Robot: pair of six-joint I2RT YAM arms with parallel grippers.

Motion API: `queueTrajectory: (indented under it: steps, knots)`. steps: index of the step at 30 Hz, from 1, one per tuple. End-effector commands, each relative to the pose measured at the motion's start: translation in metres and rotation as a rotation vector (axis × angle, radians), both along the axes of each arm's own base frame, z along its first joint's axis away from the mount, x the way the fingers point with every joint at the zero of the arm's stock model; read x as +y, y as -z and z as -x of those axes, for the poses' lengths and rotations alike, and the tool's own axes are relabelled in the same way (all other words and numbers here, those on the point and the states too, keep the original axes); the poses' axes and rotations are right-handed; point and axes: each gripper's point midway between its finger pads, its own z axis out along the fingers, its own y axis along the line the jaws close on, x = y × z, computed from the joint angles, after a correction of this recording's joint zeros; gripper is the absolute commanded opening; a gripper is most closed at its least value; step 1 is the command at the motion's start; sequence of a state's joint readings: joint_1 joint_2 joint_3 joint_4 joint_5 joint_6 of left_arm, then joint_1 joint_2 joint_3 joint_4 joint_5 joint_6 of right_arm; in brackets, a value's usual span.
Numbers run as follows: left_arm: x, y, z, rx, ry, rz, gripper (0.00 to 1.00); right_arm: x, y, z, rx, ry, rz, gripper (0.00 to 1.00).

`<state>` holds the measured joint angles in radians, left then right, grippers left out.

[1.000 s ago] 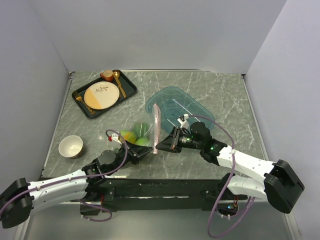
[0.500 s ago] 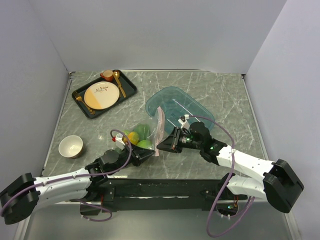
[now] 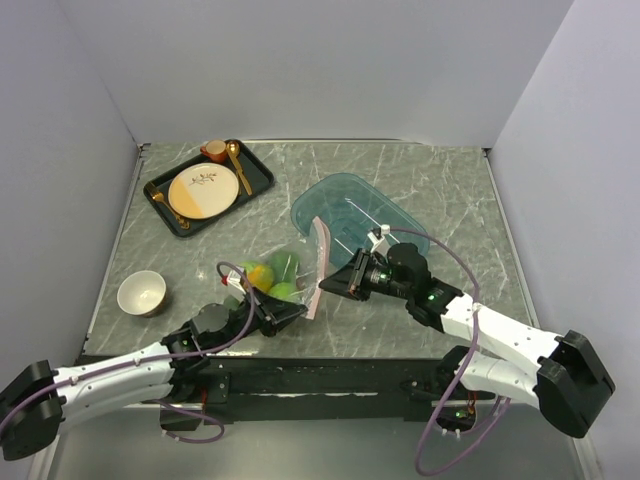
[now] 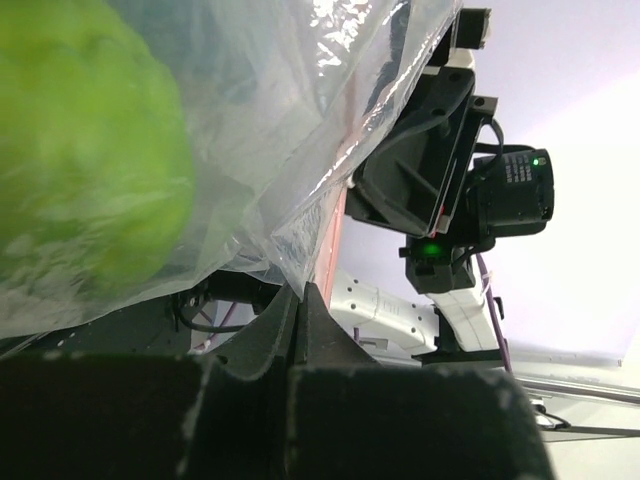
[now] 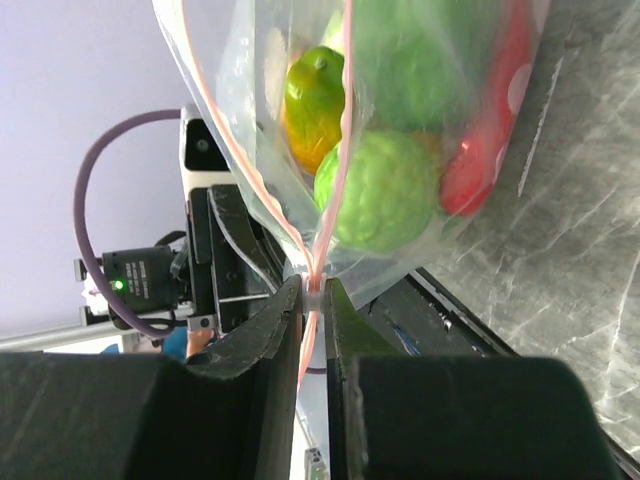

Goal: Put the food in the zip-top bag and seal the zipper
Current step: Zip the zipper food storage bag at the center of the board.

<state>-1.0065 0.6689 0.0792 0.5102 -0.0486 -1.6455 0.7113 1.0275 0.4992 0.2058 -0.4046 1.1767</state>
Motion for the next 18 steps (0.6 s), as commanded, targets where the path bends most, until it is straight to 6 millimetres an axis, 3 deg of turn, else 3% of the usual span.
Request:
queueTrajectory:
  steps: [1,9,14,18]
  knots:
    - [0.000,0.012,0.018,0.027,0.079,-0.005,0.01,-0.009,-0.029,-0.032,-0.110,0.109,-0.029,0.03]
    - [0.006,0.014,0.018,0.038,0.058,-0.007,0.01,-0.017,-0.035,-0.047,-0.132,0.132,-0.020,0.03]
    - [0.007,0.017,0.018,0.041,0.058,-0.012,0.01,-0.015,-0.035,-0.046,-0.126,0.111,-0.035,0.03]
    - [0.006,0.020,0.019,0.042,0.066,-0.018,0.01,-0.017,-0.025,-0.045,-0.111,0.116,-0.022,0.03]
